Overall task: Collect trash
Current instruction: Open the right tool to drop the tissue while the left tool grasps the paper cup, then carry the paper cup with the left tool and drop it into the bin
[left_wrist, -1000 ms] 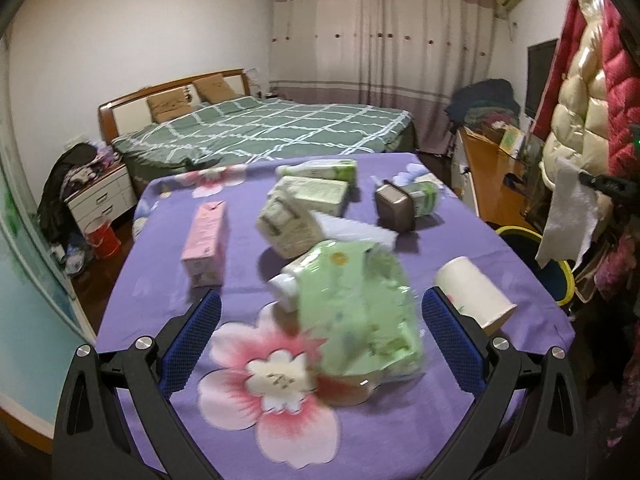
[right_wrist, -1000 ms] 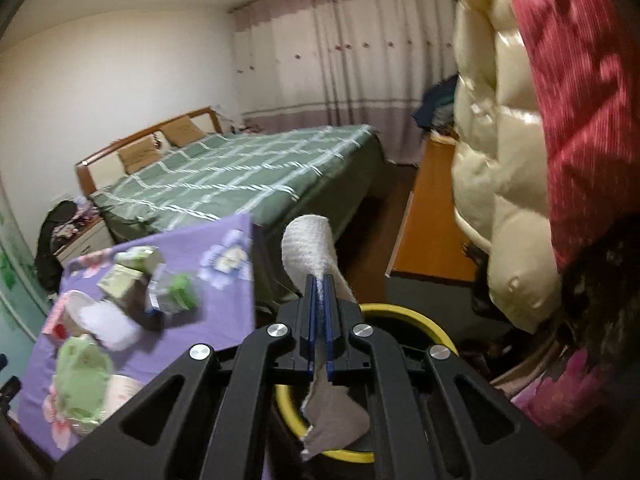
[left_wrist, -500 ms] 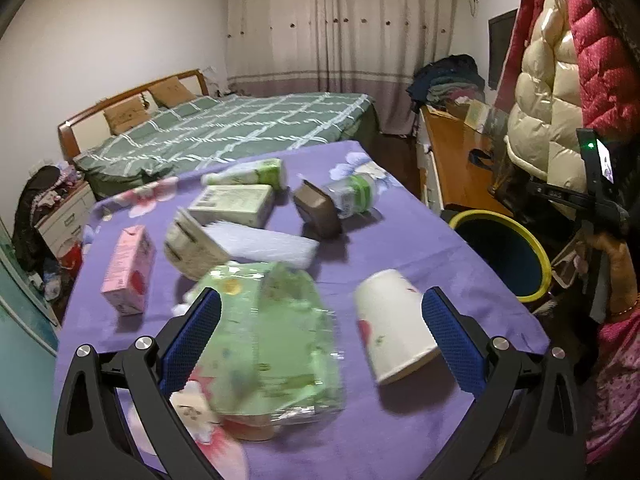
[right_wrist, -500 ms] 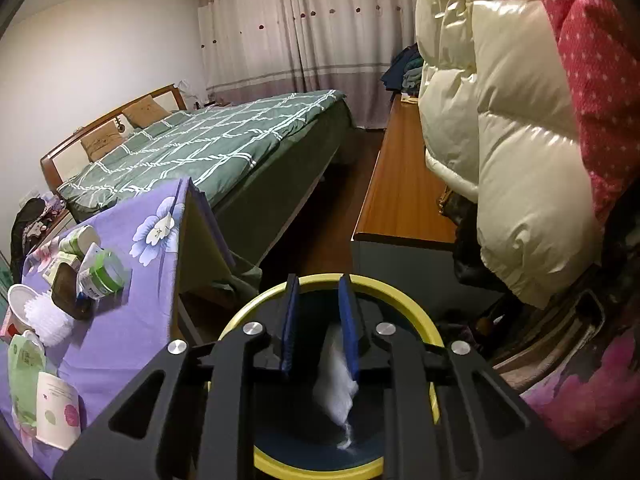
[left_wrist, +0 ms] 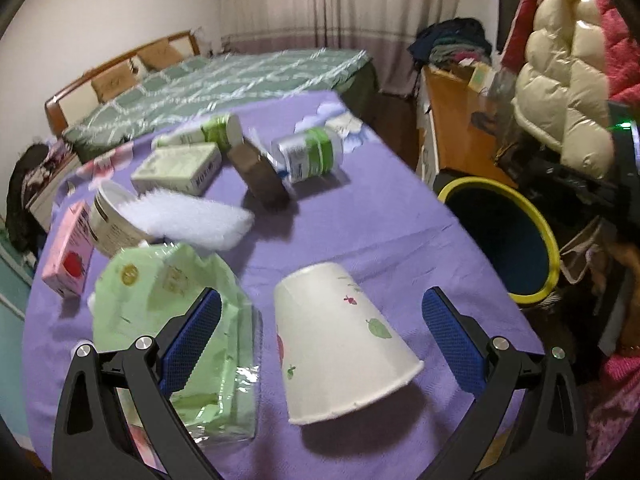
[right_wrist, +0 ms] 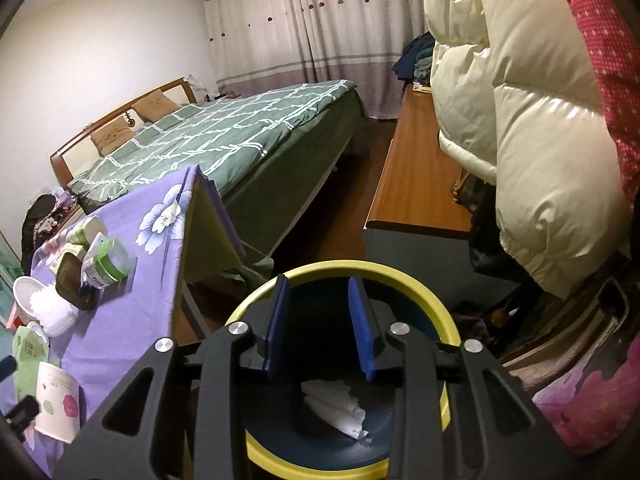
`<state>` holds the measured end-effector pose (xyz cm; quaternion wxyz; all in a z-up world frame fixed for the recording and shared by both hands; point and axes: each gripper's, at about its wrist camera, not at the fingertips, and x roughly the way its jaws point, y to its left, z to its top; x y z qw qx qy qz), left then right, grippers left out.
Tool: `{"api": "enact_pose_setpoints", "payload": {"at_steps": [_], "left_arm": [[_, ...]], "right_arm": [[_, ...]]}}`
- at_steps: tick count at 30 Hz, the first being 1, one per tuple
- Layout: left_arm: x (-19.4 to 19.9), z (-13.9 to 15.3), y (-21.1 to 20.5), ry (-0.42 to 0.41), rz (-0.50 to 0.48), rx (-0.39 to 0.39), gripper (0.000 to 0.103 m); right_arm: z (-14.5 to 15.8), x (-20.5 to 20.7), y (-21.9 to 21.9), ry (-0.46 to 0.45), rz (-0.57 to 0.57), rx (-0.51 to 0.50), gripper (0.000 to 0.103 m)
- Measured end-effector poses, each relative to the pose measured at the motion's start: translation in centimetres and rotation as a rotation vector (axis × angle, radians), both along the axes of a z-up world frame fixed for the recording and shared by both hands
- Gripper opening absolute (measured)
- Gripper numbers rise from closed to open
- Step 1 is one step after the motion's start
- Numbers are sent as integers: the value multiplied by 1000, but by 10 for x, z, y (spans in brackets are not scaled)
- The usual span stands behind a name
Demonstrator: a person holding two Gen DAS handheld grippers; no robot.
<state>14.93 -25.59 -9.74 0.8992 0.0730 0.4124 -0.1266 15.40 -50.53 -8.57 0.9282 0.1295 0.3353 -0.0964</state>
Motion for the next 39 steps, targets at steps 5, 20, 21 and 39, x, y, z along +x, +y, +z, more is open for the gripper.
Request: {"api": "enact_pose_setpoints", "payload": {"at_steps": [5,20,21,39], "left_arm": [[12,-15,-3,53,23,37,99],[18,-37,-14,137,-88,21,72],[18,-36,-14,138,-93,15,69],[16,1,-93,40,-306,18,67]], "right_arm": [[-1,-2,-5,7,7,5,33],[-6,-1,3,28,31,21,33],[-6,-1,3,27,33,22,33],[-2,-58,-20,-27,-46,33,33]]}}
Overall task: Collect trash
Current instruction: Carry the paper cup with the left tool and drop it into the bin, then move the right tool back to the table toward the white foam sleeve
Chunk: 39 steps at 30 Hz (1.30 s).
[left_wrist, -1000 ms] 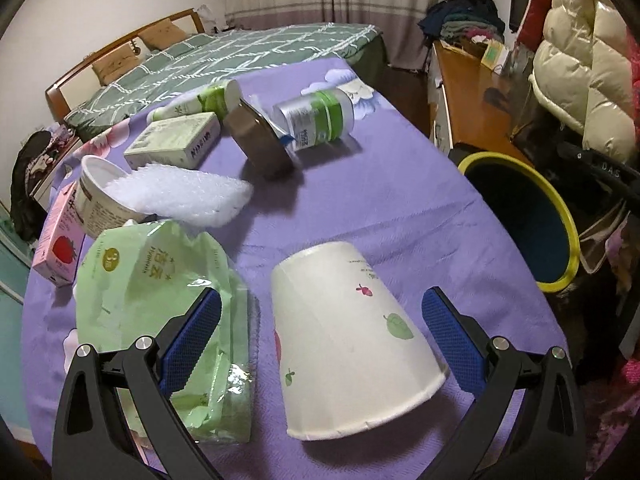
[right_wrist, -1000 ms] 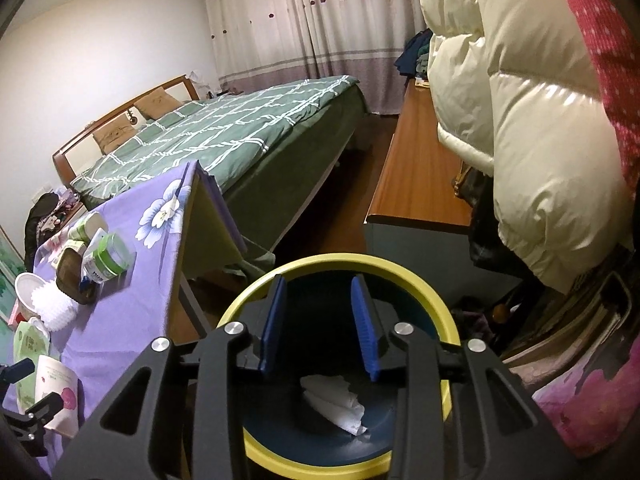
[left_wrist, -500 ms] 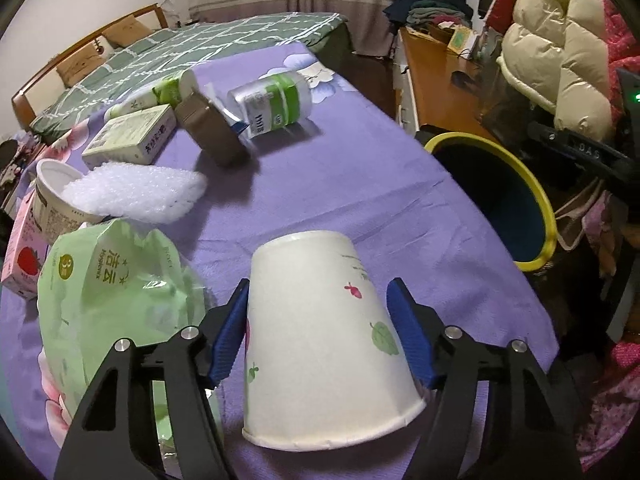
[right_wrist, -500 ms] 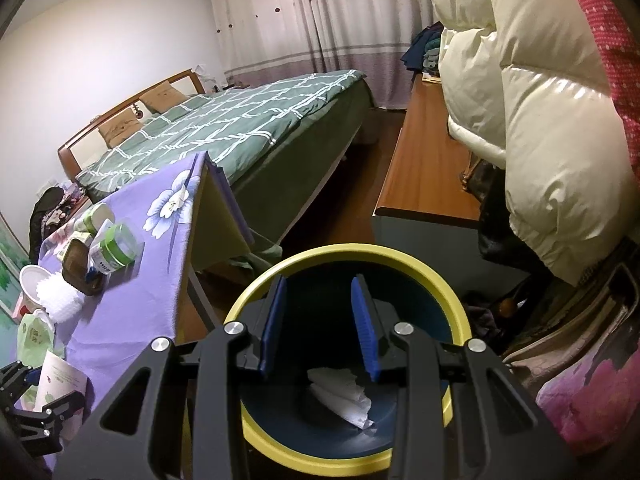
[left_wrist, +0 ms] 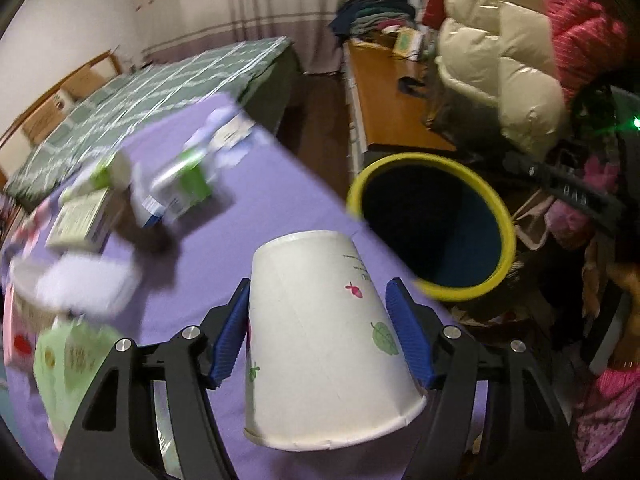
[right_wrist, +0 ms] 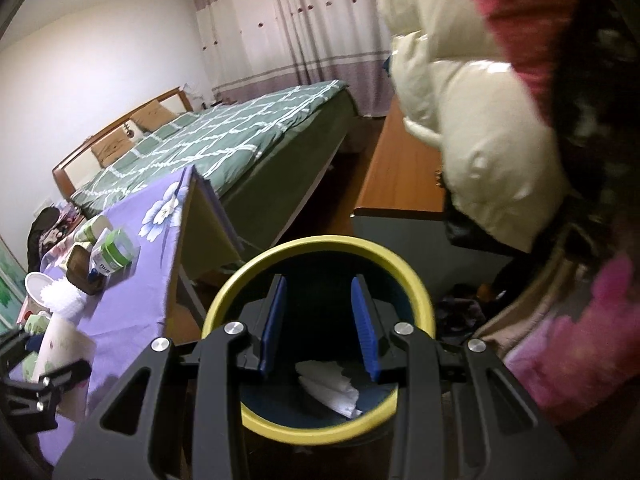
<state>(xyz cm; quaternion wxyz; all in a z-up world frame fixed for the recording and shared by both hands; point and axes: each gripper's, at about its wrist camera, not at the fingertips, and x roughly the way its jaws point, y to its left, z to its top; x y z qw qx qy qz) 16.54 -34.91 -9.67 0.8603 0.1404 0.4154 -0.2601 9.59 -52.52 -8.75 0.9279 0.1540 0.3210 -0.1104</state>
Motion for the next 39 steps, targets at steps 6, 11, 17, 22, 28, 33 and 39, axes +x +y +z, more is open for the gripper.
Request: {"api": "enact_pose_setpoints", "payload": {"at_steps": [6,11,17,22,28,33,39], "left_arm": [[11,11,-63,-25,-118,-11,67],[20,10,-109,-18,-189,-11,67],[36,-9,-152,12,-231,11,67],[43,-24,-168,20,-234,35,73],[38,-13,-150,18,-219,-4,81],[23,11,-107,-8,-193,-64,86],[8,41,-28,-68,-108,-145,93]], "right_arm": [[-4,-21,-13,11,-55,-21,33],[-10,-34,-21,27,-114,-42,33],[-10,-52,-26,30,-161,-47,33],[-14,-54,-23,41,-166,-34,33],[-13,-49,-16,42,-147,-24,33],[-15,-41,-1,45,-119,-17,34],[-19,-25,26,71,-56,-17,34]]}}
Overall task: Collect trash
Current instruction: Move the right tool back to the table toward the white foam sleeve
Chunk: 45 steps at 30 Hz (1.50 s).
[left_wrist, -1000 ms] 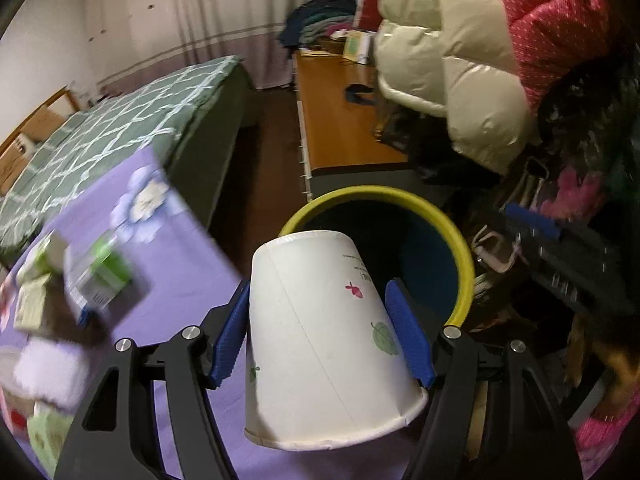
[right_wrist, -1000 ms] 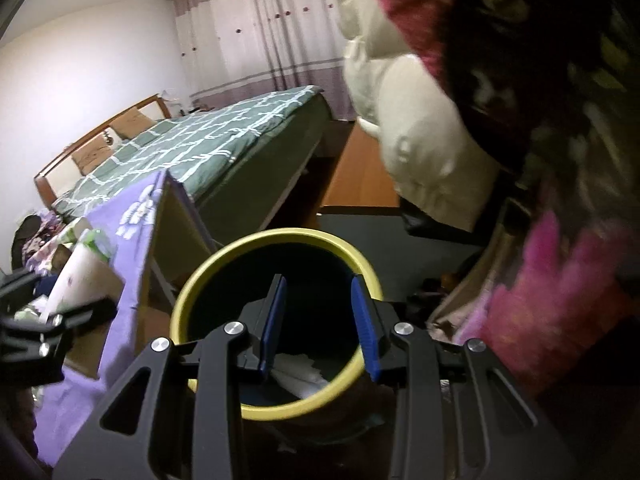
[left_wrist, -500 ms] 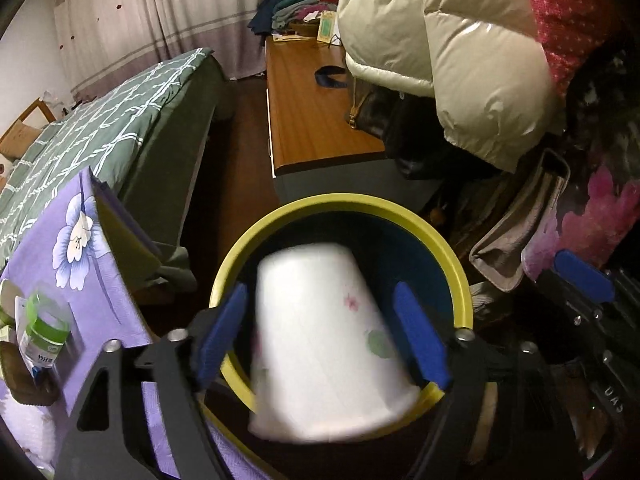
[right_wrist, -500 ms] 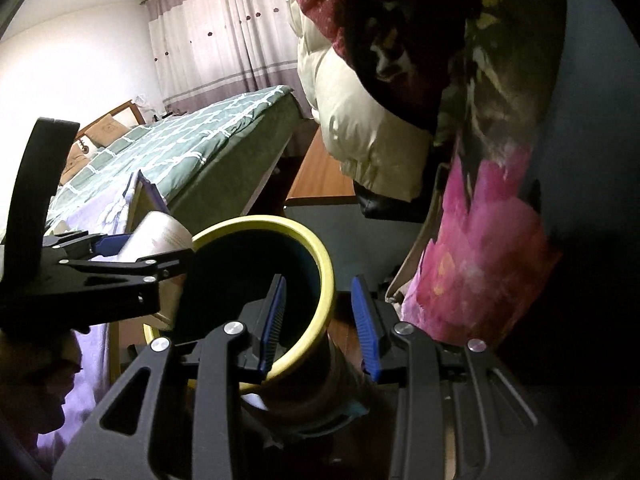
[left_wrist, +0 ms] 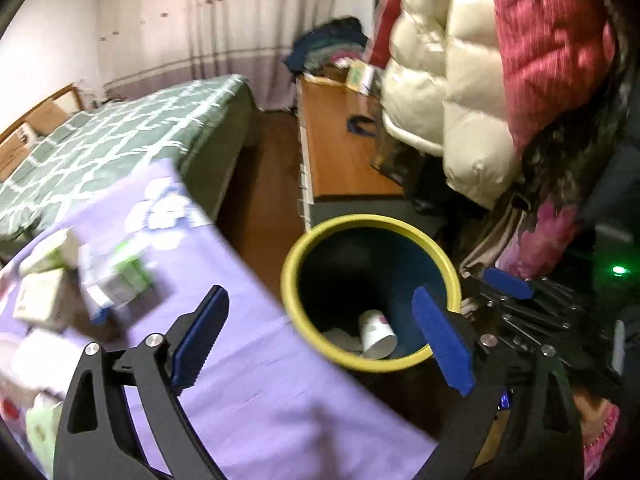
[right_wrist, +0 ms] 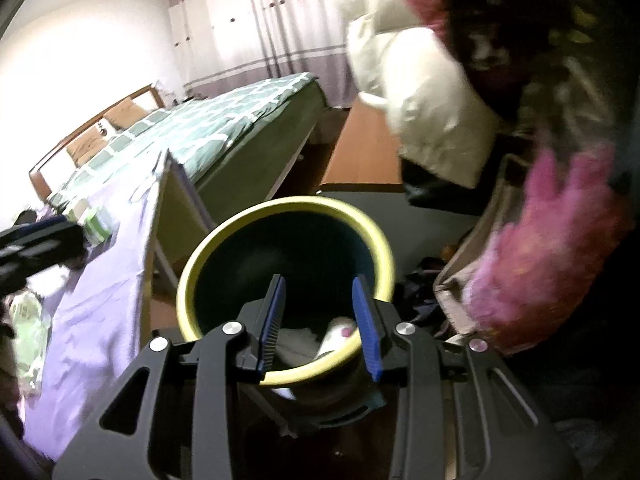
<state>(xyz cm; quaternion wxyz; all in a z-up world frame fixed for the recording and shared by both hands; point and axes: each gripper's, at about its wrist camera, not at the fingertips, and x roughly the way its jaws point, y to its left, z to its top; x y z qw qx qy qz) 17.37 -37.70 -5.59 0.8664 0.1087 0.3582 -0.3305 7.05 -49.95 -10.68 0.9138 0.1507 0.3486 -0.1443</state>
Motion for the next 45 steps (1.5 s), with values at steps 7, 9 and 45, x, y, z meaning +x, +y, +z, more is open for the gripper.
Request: {"api": "enact_pose_setpoints", "payload": {"at_steps": [7,9,45], "left_arm": [[-10,24,112,-76,168,-59,94],[-11,33,151,-111,228,-79,97],[58,-47,428,-206,771,-79,98]], "right_arm": [[4,30,51,2,111,6,35],[7,40,71,1,156,6,36],[4,188,348,111,723,-21,47]]}}
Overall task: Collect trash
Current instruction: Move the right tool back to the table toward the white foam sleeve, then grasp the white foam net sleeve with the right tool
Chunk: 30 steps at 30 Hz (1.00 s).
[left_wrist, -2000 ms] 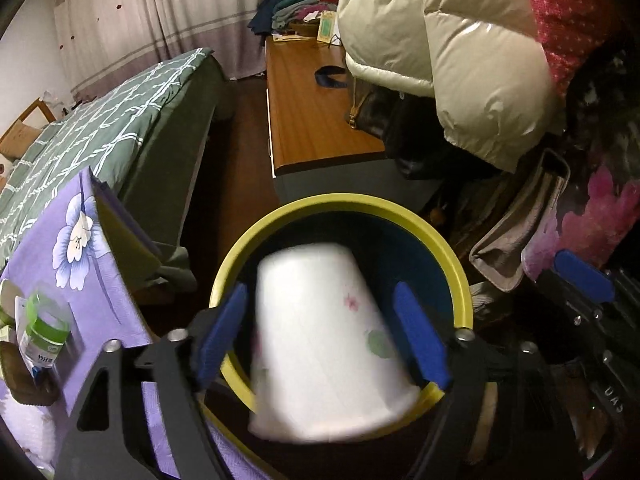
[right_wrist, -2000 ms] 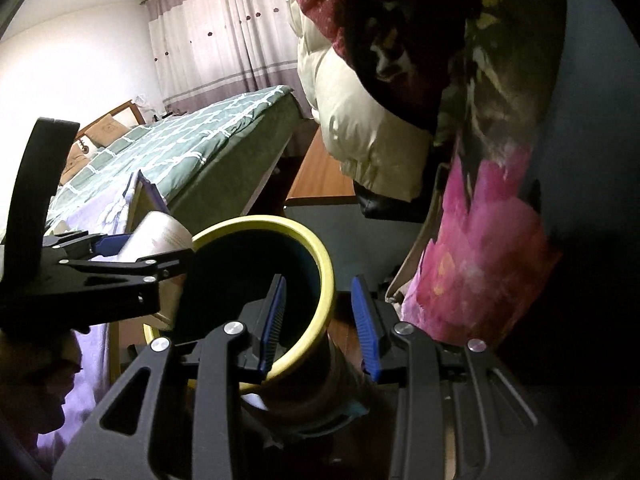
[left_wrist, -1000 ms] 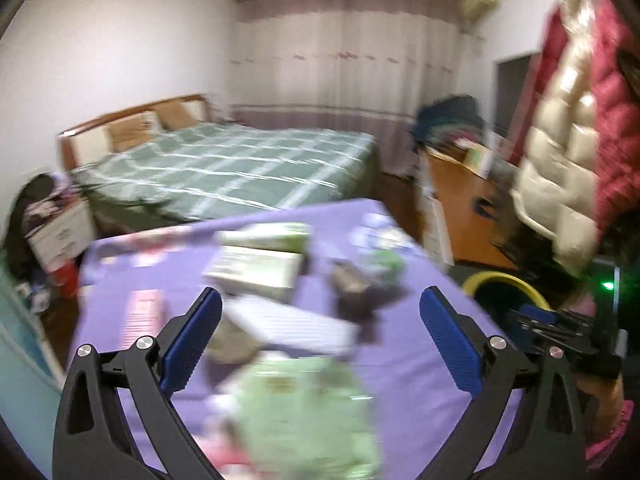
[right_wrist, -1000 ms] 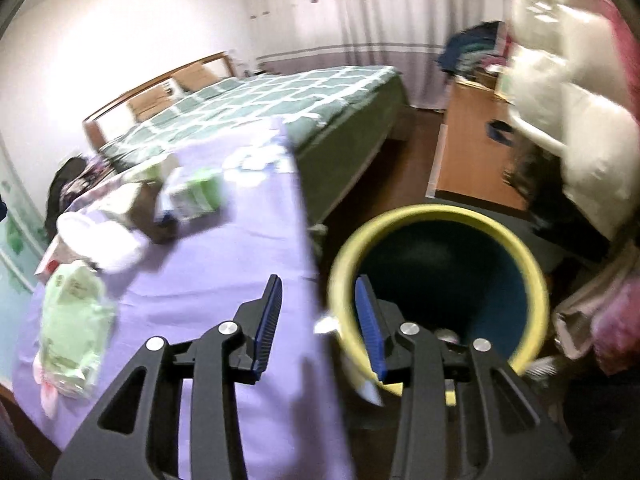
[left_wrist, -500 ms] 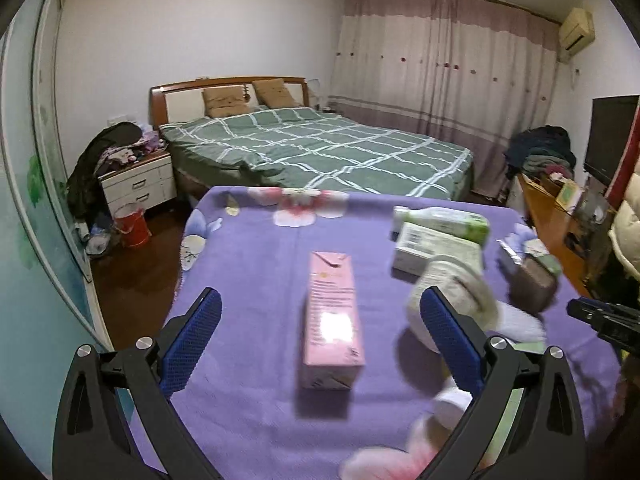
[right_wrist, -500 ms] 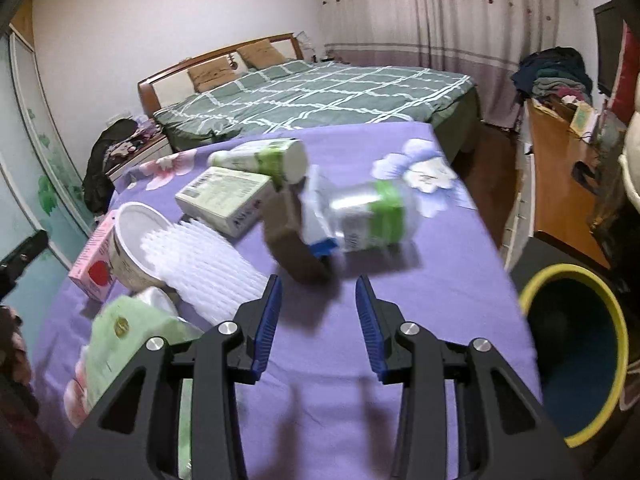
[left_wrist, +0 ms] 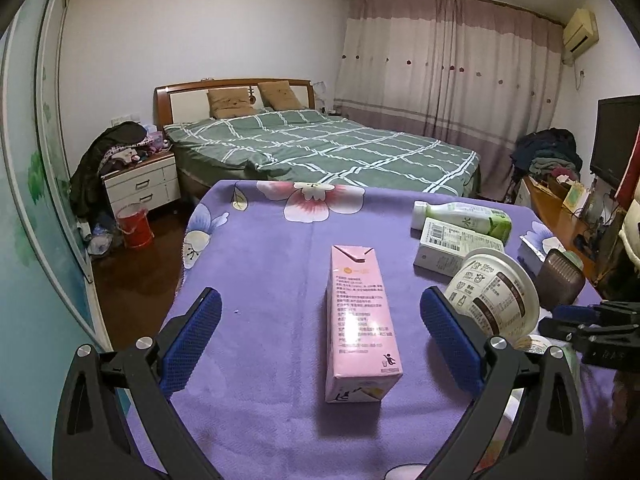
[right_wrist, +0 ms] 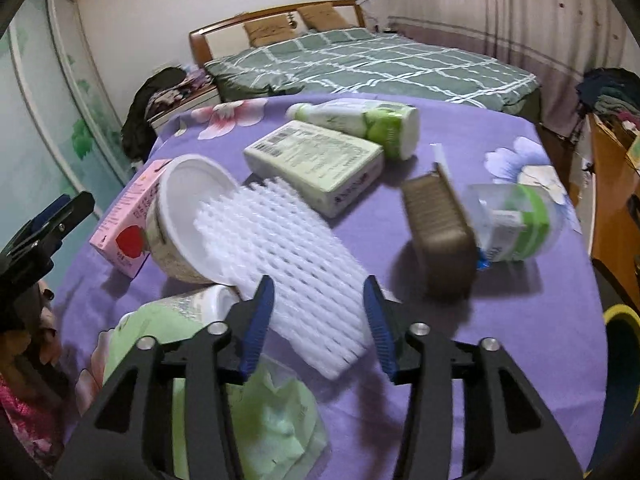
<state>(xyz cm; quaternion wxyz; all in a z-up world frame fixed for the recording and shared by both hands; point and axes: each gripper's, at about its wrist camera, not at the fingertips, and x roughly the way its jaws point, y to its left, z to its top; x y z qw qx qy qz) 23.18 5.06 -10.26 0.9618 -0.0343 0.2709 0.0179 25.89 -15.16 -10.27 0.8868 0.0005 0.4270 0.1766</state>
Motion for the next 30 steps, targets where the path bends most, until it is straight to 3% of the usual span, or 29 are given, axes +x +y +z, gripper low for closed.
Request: {"api": "enact_pose_setpoints", "payload": {"at_steps": [5,14,17,19,21,23,26,30], "left_arm": [[-1,-4,4,3,4,-16,98],[-3,-6,-1,8,-8,-14,98],[-5,-6,0,9,-9,-18,98],[-5,-6,-1,10,-9,-17,98],[-5,-6,0,10,-7,-19,98],[-5,-7,-1,15,-7,-21,98],[-3,-7,-2,18,-10,-19,98],[-4,-7,-3,16,-15,-12,98]], "right_arm": [[-6,1,12,27,61,-37,62],[-10,-2,8,1,27,-118,63],[-16,-1,19,-18,61,-173,72],[-19,2,24,-35,60,-211,71],[-19,4,23,-51,33,-237,58],[-15,6,18,-58,1,-234,29],[-5,3,5,-64,-18,-161,18],[7,-6,1,-94,-26,-118,13]]}}
